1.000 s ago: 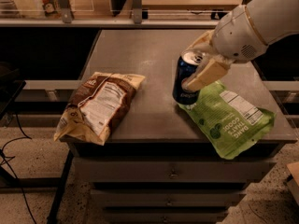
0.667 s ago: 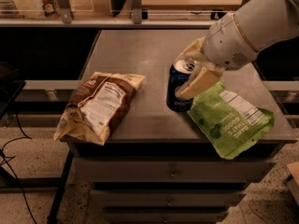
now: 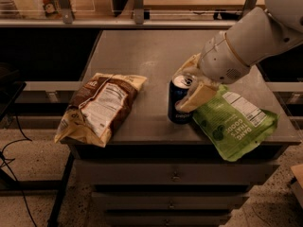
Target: Move pepsi can near green rice chip bag
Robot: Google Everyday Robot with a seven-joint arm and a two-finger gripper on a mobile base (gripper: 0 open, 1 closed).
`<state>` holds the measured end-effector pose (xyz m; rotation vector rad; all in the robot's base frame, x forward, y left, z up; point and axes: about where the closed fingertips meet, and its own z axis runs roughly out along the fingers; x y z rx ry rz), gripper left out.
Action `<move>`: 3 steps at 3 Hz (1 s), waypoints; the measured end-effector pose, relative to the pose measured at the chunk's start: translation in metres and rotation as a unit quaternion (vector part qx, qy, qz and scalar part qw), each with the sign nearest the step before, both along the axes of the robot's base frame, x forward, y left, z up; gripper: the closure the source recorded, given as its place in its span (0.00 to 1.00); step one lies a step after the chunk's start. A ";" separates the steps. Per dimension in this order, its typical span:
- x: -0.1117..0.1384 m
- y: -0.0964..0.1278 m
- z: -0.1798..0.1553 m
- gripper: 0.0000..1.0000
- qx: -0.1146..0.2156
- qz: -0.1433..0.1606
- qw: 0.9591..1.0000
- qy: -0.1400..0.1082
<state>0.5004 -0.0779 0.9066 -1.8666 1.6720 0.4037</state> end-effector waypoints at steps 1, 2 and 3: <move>0.000 -0.002 -0.010 0.59 -0.006 0.001 1.000 0.003; -0.002 -0.003 -0.015 0.36 -0.003 0.003 1.000 0.007; -0.002 -0.005 -0.018 0.13 0.004 -0.001 1.000 0.010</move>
Offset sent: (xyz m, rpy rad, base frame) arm -0.0036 -0.0075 -0.0224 0.0058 0.0268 0.0023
